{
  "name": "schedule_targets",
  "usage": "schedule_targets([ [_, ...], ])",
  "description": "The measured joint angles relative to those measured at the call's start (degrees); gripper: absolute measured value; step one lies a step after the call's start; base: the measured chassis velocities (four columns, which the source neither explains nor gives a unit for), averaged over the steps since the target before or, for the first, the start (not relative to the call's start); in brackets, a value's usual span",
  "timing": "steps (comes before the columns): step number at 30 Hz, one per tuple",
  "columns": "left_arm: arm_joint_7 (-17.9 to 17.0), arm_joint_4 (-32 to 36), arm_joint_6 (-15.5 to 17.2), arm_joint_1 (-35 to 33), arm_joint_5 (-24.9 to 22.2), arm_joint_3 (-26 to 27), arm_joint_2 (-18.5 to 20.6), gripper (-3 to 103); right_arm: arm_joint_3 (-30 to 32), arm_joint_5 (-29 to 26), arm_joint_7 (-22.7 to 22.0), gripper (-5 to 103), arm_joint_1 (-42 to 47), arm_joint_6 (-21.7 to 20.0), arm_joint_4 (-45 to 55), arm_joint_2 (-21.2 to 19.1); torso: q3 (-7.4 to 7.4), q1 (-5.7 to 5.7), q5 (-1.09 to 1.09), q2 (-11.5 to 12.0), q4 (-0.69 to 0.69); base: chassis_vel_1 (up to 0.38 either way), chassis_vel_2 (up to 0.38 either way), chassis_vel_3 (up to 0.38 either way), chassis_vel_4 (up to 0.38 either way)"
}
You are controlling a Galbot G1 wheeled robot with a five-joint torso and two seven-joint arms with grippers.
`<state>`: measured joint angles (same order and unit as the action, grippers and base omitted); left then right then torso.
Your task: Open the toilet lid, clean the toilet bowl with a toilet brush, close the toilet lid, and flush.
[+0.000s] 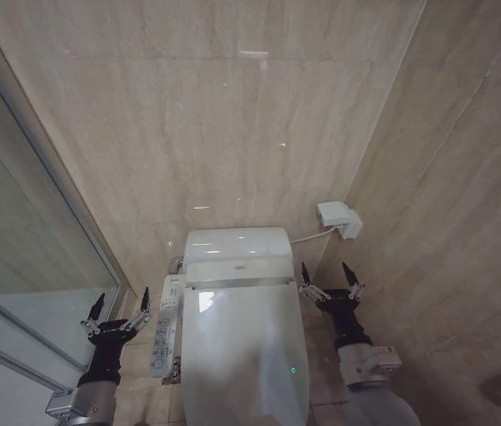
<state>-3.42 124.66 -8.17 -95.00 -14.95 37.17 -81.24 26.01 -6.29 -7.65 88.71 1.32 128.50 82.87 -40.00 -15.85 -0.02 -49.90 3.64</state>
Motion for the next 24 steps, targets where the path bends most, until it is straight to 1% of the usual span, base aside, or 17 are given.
schedule_targets([
  [4,0.0,0.0,0.0,0.01,-0.01,0.0,0.0,100,0.0,0.0,0.0,100,0.0,0.0,0.0,0.0,0.0,-0.02,0.0,0.0,0.0,0.0,0.0,0.0,0.0],
  [10,0.0,0.0,0.0,0.01,-0.03,0.0,0.0,100,0.0,0.0,0.0,100,-0.01,0.0,0.0,0.0,0.0,-0.02,0.0,0.0,0.0,0.078,-0.088,-0.094,0.103],
  [13,0.0,0.0,0.0,0.01,-0.03,0.01,0.0,100,0.0,0.0,0.0,100,0.0,0.0,0.0,0.0,0.0,-0.02,0.01,0.0,0.0,0.169,-0.18,-0.153,0.172],
  [15,0.0,0.0,0.0,0.01,-0.03,0.0,0.0,100,0.0,0.0,0.0,100,0.0,0.0,0.0,0.0,0.0,-0.01,-0.03,0.0,0.0,0.189,-0.247,-0.218,0.195],
  [17,0.0,0.0,0.0,0.01,-0.03,0.01,0.0,100,0.0,0.0,-0.01,100,0.0,0.0,0.0,-0.01,0.0,0.01,0.03,0.0,0.0,0.221,-0.233,-0.224,0.227],
  [18,0.0,0.0,-0.01,0.01,-0.03,0.01,0.01,100,0.0,0.0,0.0,100,0.0,0.0,0.0,0.0,0.0,0.01,0.02,-0.01,0.0,0.253,-0.22,-0.249,0.242],
  [19,0.01,-0.01,-0.01,0.01,-0.03,0.0,0.0,100,0.0,0.0,-0.01,100,0.0,0.0,0.0,0.0,0.0,0.01,-0.03,0.0,0.01,0.256,-0.266,-0.249,0.251],
  [22,0.0,-0.01,-0.01,0.01,-0.03,0.02,0.01,100,0.0,0.0,0.0,100,0.0,0.0,0.0,0.0,0.0,0.01,0.01,0.0,-0.01,0.265,-0.247,-0.251,0.252],
  [24,0.0,-0.01,-0.01,0.0,-0.03,0.01,0.0,100,0.0,0.0,0.0,100,0.02,0.0,0.0,0.0,0.01,0.03,-0.02,-0.01,0.0,0.241,-0.23,-0.243,0.227],
])
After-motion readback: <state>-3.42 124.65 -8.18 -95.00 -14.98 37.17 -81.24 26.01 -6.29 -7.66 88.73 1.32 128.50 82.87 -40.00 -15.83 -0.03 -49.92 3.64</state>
